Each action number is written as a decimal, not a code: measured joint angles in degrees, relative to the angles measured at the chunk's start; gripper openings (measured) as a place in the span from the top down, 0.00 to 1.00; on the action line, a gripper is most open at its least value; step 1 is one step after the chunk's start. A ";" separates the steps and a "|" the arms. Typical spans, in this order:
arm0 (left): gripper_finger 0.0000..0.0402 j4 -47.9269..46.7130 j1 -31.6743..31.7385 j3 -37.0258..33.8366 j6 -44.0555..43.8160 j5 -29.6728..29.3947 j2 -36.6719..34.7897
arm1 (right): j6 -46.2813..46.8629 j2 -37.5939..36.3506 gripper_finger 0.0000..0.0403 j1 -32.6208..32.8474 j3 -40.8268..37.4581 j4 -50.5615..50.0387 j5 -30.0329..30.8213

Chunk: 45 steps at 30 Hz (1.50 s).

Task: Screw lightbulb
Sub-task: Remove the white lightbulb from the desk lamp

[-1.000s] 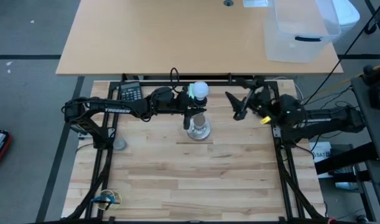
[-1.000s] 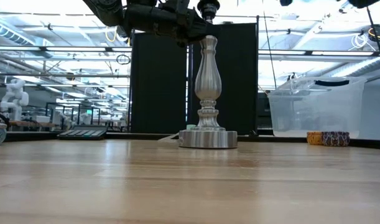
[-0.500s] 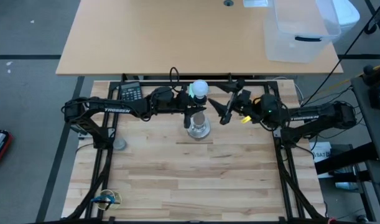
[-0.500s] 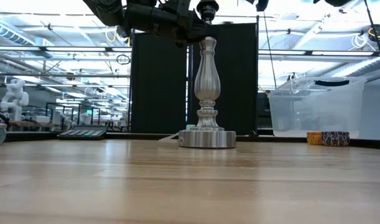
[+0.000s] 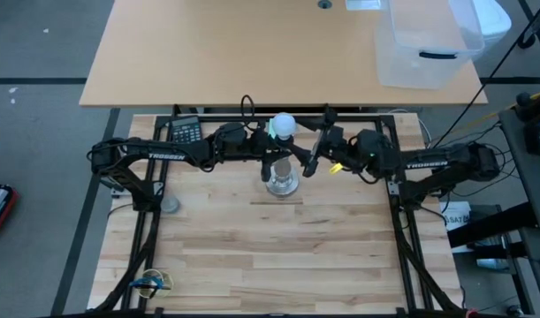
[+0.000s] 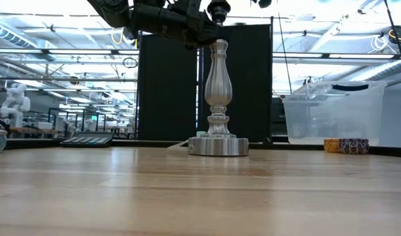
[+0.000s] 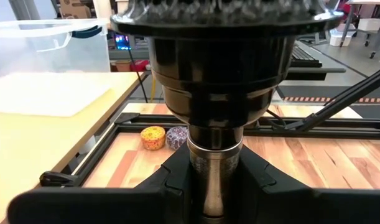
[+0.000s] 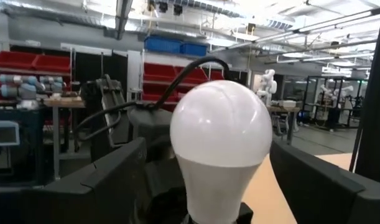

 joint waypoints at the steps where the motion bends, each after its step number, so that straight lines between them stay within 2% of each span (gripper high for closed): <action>1: 0.82 0.00 0.00 0.00 -0.02 0.02 0.00 | 0.03 0.58 0.18 0.00 0.84 -0.71 0.00; 7: 0.82 0.00 0.00 0.00 0.14 0.00 0.00 | 0.04 4.54 0.18 -0.04 5.91 -3.33 1.13; 12: 0.82 0.00 0.00 0.00 0.15 0.00 0.00 | 0.02 7.03 0.18 0.00 9.43 -6.03 4.50; 17: 0.82 -0.23 0.00 0.00 0.29 0.04 0.00 | 0.02 8.01 0.19 0.00 10.41 -6.79 4.73; 21: 0.82 -0.31 0.00 0.00 0.46 0.04 0.00 | 0.02 7.92 0.26 -0.02 10.41 -7.13 4.79; 26: 0.82 -0.36 0.00 0.00 0.64 0.48 0.00 | -0.02 7.82 0.41 -0.02 10.41 -7.49 4.81; 31: 0.82 -0.53 0.00 0.00 0.90 0.61 0.00 | 0.00 7.80 0.41 -0.02 10.41 -7.88 4.78; 45: 0.82 -0.87 0.22 0.12 4.50 9.41 0.00 | -0.28 3.01 0.41 -0.44 10.44 -16.73 -2.43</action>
